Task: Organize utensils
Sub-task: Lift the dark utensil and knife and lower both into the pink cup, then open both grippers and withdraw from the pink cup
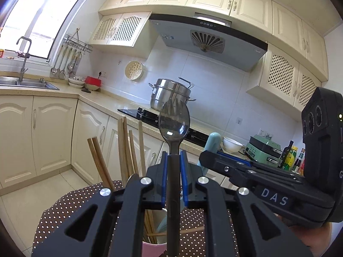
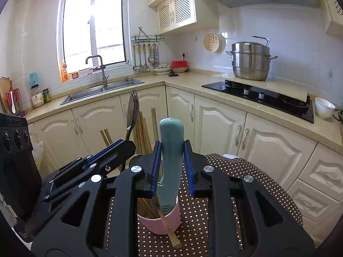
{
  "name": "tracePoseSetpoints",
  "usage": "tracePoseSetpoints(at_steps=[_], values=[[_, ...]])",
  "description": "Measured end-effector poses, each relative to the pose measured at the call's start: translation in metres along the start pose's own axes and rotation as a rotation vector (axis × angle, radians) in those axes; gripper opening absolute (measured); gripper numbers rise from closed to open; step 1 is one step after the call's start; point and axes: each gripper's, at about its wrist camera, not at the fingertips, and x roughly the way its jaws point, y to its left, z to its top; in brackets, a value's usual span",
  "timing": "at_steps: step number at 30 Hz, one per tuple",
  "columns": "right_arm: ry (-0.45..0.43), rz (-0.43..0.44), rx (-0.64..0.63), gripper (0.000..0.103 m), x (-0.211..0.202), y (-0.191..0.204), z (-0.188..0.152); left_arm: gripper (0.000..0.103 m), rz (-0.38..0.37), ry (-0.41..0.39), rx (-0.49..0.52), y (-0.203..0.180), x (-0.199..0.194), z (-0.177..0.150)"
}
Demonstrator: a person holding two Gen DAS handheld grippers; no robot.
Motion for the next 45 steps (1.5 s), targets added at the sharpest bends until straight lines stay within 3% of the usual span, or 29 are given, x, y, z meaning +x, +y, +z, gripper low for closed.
tracePoseSetpoints(at_steps=[7,14,23,32,37,38,39,40,41,44,45], values=[[0.012,0.004,0.015,0.025,0.004,-0.002,-0.006,0.011,-0.010,-0.005,-0.021,0.005,0.006,-0.006],[-0.007,0.007,0.041,0.044,-0.001,-0.006,-0.006,0.011,-0.028,-0.052,-0.031,0.011,0.006,-0.013],[-0.038,0.023,0.076,0.049,-0.002,-0.015,-0.009,0.011,-0.048,-0.087,-0.018,0.015,0.011,-0.019],[-0.031,0.242,0.229,0.049,0.010,-0.033,-0.003,0.011,-0.045,-0.104,0.054,0.011,0.010,-0.022],[-0.023,0.316,0.223,0.049,0.019,-0.025,0.008,0.011,-0.055,-0.105,0.108,0.003,0.007,-0.024],[-0.024,0.322,0.216,0.045,0.021,-0.022,0.010,0.011,-0.058,-0.106,0.124,0.000,0.006,-0.024],[-0.026,0.316,0.208,0.036,0.022,-0.021,0.011,0.011,-0.058,-0.107,0.137,-0.002,0.005,-0.025],[-0.023,0.301,0.191,0.017,0.024,-0.018,0.013,0.011,-0.057,-0.108,0.144,-0.003,0.004,-0.025],[-0.021,0.287,0.179,0.011,0.024,-0.016,0.014,0.011,-0.057,-0.101,0.145,-0.003,0.004,-0.025],[-0.035,0.240,0.134,0.006,0.024,-0.009,0.015,0.017,-0.049,-0.067,0.116,0.002,0.007,-0.022],[-0.044,0.222,0.122,0.006,0.024,-0.008,0.015,0.027,-0.037,-0.065,0.106,0.004,0.007,-0.020]])
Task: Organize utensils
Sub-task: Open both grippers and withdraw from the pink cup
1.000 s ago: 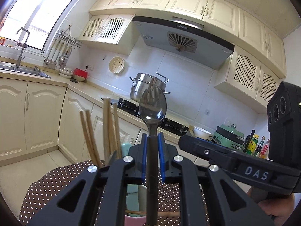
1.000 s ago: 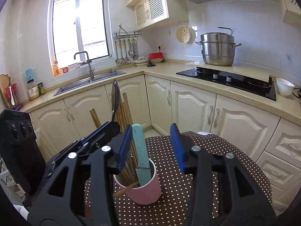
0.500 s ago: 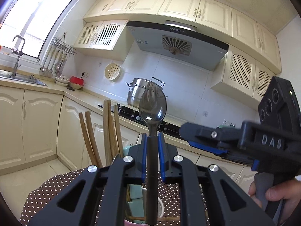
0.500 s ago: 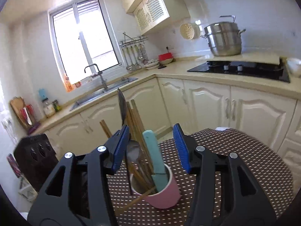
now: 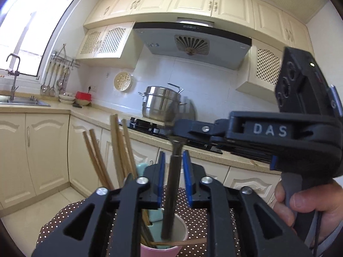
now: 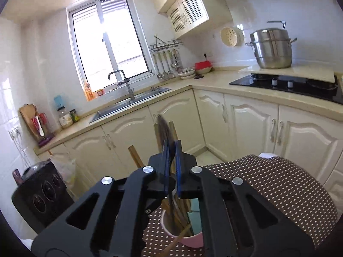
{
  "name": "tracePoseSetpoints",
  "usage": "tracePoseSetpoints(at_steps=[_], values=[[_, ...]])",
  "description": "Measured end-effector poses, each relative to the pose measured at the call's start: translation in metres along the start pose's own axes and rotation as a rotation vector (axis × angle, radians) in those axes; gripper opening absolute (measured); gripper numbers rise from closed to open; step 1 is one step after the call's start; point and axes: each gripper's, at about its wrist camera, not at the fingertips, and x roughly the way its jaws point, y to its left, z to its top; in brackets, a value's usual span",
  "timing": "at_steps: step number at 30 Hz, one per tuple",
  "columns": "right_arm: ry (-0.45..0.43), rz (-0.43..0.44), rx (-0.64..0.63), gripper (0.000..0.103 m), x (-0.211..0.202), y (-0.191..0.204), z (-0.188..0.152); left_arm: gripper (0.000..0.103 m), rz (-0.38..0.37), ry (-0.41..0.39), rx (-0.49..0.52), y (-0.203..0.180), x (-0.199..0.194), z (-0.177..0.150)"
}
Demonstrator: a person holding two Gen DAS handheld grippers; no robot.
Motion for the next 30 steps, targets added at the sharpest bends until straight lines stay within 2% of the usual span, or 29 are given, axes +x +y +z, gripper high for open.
tracePoseSetpoints(at_steps=[1,2,9,13,24,25,27,28,29,30], values=[[-0.014,-0.025,-0.013,0.006,-0.001,0.001,0.000,0.038,0.011,0.006,-0.007,0.002,0.000,0.001],[-0.021,-0.038,-0.017,0.006,-0.002,0.001,0.000,0.040,0.017,0.016,-0.021,0.006,0.000,0.001],[-0.057,-0.066,-0.005,0.006,-0.004,-0.004,-0.008,0.042,0.097,0.071,-0.090,0.026,0.000,0.007],[-0.032,-0.073,0.006,0.006,-0.001,-0.007,-0.017,0.043,0.113,0.087,-0.106,0.032,-0.003,0.008],[0.029,-0.116,0.029,0.008,-0.008,-0.009,-0.035,0.050,0.102,0.141,-0.110,0.027,-0.009,0.013],[0.029,-0.121,0.034,0.012,-0.010,-0.009,-0.036,0.050,0.100,0.147,-0.108,0.027,-0.011,0.013],[0.020,-0.123,0.047,0.027,-0.016,-0.009,-0.037,0.051,0.108,0.147,-0.101,0.025,-0.014,0.015],[0.011,-0.126,0.052,0.043,-0.020,-0.008,-0.037,0.052,0.108,0.149,-0.096,0.024,-0.017,0.016],[0.003,-0.126,0.056,0.049,-0.023,-0.008,-0.037,0.052,0.108,0.151,-0.094,0.023,-0.020,0.017],[-0.005,-0.123,0.060,0.049,-0.026,-0.007,-0.037,0.054,0.112,0.153,-0.091,0.021,-0.023,0.018]])
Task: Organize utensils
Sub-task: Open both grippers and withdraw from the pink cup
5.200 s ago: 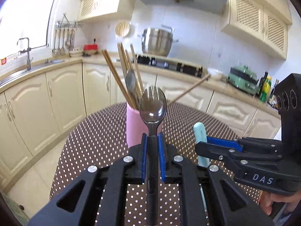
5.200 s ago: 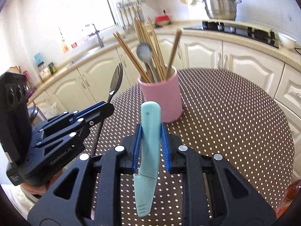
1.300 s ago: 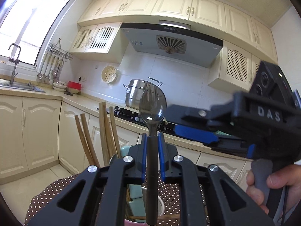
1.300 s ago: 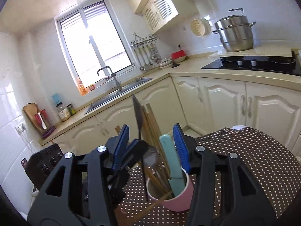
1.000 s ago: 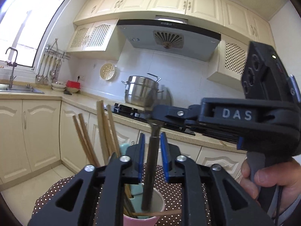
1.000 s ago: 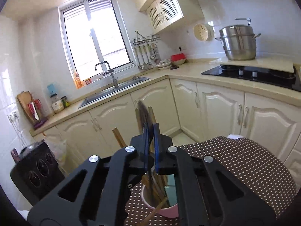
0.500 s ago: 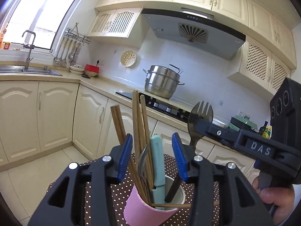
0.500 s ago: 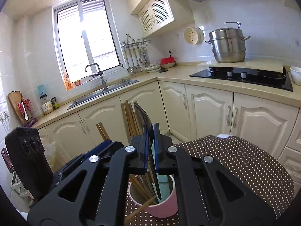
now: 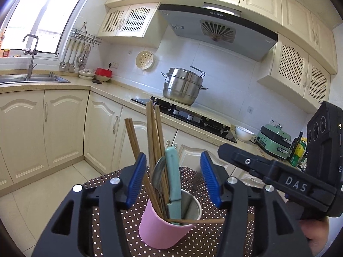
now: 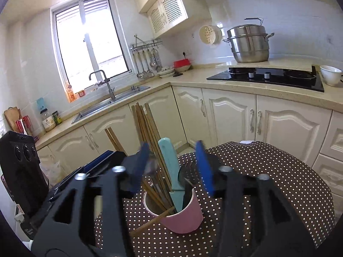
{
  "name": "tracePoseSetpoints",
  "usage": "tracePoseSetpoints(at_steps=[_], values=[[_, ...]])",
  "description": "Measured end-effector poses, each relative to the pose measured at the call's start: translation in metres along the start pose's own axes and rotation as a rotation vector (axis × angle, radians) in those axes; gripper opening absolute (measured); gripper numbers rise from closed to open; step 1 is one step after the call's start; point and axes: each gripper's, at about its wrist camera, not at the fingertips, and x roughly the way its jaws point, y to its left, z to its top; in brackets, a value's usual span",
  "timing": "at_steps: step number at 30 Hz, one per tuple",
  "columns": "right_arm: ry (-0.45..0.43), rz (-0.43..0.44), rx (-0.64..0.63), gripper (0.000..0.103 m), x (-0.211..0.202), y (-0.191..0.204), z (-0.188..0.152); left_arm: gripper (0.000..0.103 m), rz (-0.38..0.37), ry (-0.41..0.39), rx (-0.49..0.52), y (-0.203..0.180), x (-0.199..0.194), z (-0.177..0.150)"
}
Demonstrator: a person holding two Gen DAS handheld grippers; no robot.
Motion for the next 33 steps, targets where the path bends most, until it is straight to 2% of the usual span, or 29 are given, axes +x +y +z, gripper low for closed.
tracePoseSetpoints(at_steps=[11,15,18,33], values=[[-0.037,-0.008,0.008,0.049,-0.044,0.013,0.001,0.056,0.072,-0.017,0.050,-0.018,-0.047,0.009],[-0.046,-0.032,0.007,0.050,-0.063,0.020,-0.003,0.061,0.086,-0.015,0.074,-0.028,-0.068,0.010],[-0.061,-0.054,-0.005,0.053,-0.080,0.028,-0.008,0.062,0.086,-0.014,0.091,-0.036,-0.086,0.010],[-0.163,-0.163,-0.100,0.068,-0.177,0.081,-0.045,0.068,0.203,-0.013,0.168,-0.069,-0.177,0.001]])
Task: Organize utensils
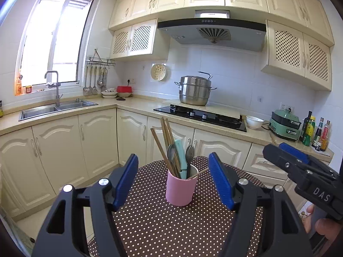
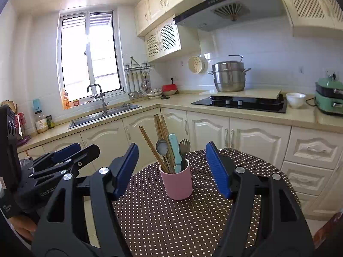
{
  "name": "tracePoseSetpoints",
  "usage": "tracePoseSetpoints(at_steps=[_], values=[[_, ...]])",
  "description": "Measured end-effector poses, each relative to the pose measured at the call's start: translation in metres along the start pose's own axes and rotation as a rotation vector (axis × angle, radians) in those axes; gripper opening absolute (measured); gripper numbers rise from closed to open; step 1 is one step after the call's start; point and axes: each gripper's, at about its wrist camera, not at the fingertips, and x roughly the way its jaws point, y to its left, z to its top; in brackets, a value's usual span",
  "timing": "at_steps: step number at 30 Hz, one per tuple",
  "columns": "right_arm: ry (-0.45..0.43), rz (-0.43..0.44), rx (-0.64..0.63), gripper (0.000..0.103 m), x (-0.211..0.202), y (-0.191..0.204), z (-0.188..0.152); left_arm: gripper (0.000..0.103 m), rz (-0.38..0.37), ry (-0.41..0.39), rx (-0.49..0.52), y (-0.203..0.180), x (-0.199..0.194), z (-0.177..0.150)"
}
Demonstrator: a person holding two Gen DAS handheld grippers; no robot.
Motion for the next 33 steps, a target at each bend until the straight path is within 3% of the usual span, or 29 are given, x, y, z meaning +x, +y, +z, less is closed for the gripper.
tracePoseSetpoints(at_steps=[13,33], values=[[-0.107,-0.056,-0.079,0.078,-0.058,0.040,-0.013,0.084,0.044,-0.049,0.023,0.001,-0.066,-0.003],[-0.175,-0.090,-0.155,0.083,-0.083,0.064,-0.012,0.086,0.122,-0.149,0.038,-0.001,-0.102,0.001]])
